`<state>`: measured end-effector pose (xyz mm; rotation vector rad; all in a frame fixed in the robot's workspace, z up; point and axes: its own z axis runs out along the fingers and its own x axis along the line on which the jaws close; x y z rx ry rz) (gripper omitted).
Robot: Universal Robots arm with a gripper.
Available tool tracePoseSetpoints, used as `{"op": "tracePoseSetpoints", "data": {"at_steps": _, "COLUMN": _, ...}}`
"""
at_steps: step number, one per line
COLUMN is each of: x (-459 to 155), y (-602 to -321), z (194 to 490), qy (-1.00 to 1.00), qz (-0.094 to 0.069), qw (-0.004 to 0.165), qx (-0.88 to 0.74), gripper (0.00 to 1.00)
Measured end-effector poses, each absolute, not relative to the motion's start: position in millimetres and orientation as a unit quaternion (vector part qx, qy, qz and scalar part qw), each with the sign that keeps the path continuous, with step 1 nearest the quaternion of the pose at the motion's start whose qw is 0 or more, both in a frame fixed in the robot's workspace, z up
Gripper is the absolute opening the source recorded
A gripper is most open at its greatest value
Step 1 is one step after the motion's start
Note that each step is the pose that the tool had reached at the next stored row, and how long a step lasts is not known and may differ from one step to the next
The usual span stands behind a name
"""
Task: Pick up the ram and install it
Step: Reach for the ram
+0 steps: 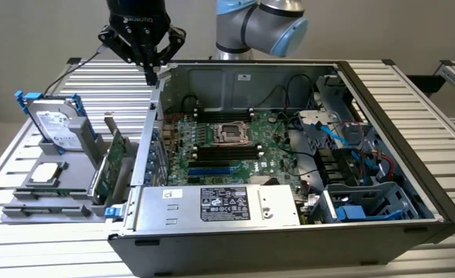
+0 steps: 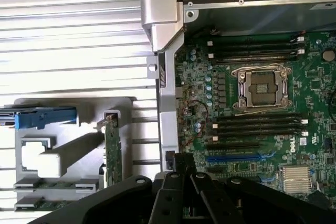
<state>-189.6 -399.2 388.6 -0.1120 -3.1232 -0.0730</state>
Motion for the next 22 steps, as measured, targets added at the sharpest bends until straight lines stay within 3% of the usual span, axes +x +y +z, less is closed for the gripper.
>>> {"op": "tracePoseSetpoints", "data": {"at_steps": 22, "x": -289.8, "y": -420.0, "z": 378.3, "qy": -0.999, "qz": -0.023, "qw": 0.008, "qx": -0.036, "gripper": 0.11}}
